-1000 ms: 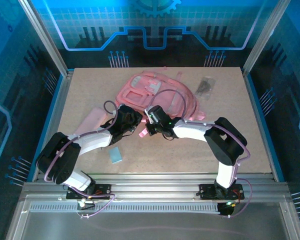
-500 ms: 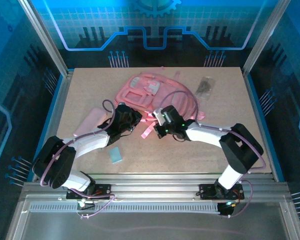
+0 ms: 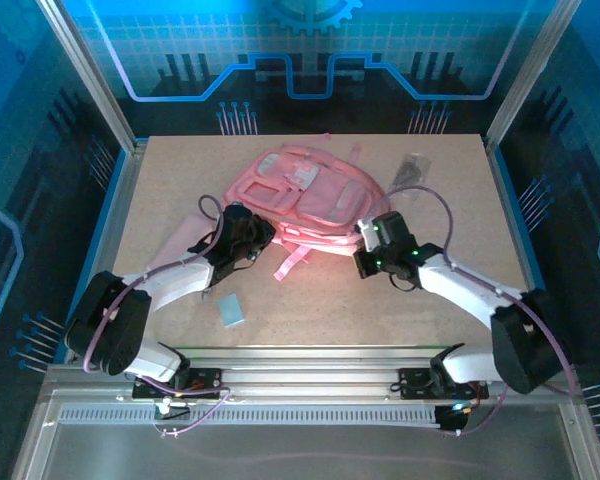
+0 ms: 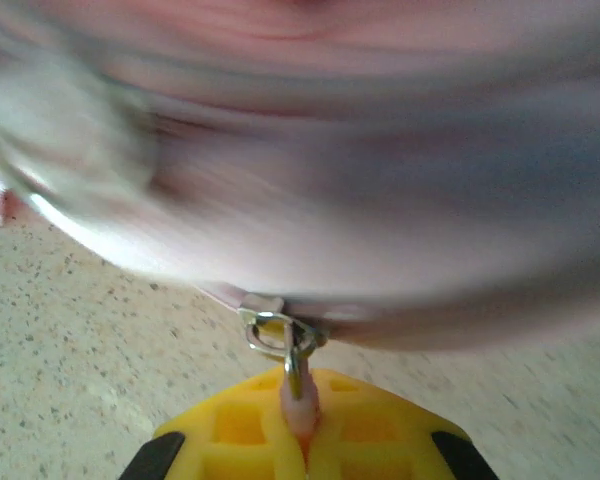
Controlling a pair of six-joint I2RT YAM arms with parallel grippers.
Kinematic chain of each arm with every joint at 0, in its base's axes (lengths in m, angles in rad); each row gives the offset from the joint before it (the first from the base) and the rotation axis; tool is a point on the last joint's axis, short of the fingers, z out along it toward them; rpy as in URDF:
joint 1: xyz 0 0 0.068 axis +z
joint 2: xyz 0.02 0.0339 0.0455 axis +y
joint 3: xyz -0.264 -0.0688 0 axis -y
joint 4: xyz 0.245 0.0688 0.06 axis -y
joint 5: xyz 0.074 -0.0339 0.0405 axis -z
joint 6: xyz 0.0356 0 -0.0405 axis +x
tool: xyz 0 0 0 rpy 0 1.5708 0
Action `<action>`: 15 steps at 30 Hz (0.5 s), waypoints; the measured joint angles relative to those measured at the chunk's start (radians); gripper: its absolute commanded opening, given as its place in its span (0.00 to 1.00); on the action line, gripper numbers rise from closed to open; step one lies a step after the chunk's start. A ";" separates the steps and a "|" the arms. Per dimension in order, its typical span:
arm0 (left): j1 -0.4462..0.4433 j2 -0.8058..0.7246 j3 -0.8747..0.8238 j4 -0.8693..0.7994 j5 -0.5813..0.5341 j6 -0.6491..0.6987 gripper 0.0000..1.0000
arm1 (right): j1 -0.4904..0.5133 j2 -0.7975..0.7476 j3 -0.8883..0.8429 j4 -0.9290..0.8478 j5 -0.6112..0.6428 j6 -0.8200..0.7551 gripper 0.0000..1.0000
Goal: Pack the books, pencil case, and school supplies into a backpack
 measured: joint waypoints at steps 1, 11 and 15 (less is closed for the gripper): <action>0.018 0.018 0.011 -0.007 0.009 0.011 0.00 | -0.005 -0.030 -0.004 -0.022 -0.006 0.010 0.00; 0.152 0.253 0.195 -0.013 0.089 0.095 0.66 | 0.098 -0.042 -0.007 0.006 -0.152 0.143 0.00; 0.180 0.244 0.211 -0.017 0.099 0.108 0.90 | 0.146 0.069 0.068 0.010 -0.161 0.151 0.00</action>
